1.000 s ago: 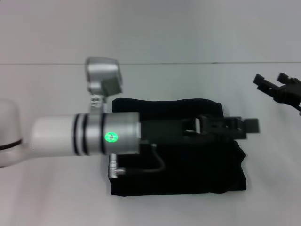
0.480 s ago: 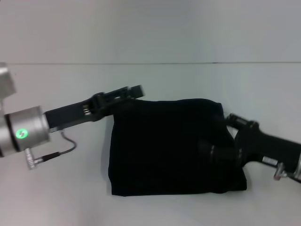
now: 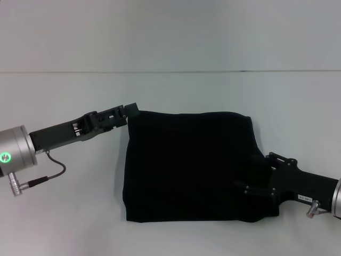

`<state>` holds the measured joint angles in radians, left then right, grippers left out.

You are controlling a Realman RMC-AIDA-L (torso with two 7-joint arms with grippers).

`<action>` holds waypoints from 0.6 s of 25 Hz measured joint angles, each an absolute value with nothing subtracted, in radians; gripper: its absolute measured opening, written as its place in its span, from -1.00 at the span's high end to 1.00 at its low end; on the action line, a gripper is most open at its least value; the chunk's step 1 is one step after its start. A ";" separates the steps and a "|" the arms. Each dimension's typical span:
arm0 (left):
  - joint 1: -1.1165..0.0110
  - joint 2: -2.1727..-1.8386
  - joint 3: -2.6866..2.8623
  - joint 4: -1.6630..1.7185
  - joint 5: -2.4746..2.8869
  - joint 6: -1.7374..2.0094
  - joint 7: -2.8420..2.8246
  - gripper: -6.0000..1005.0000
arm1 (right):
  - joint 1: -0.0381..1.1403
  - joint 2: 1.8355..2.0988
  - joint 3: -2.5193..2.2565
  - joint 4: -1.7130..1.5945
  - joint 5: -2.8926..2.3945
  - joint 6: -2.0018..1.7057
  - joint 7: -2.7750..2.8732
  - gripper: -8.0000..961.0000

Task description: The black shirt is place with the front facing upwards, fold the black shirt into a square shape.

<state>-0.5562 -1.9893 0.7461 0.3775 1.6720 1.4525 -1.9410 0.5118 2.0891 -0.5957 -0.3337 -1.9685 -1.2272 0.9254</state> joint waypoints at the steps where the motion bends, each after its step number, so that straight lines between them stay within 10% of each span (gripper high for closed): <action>1: -0.557 -1.989 0.747 0.377 1.674 1.452 -1.941 -0.73 | 0.509 2.089 -0.593 -0.334 -1.968 -1.218 0.926 -0.92; 10: -0.566 -1.980 0.771 0.381 1.694 1.438 -1.945 -0.72 | 0.502 2.087 -0.474 -0.346 -1.960 -1.238 0.979 -0.91; 15: -0.562 -1.971 0.769 0.393 1.696 1.447 -1.899 -0.72 | 0.534 2.043 -0.414 -0.406 -1.974 -1.260 1.383 -0.91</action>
<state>-0.5623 -1.9708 0.7693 0.3926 1.6957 1.4475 -1.8995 0.5340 2.0434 -0.4140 -0.4060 -1.9735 -1.2600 1.3834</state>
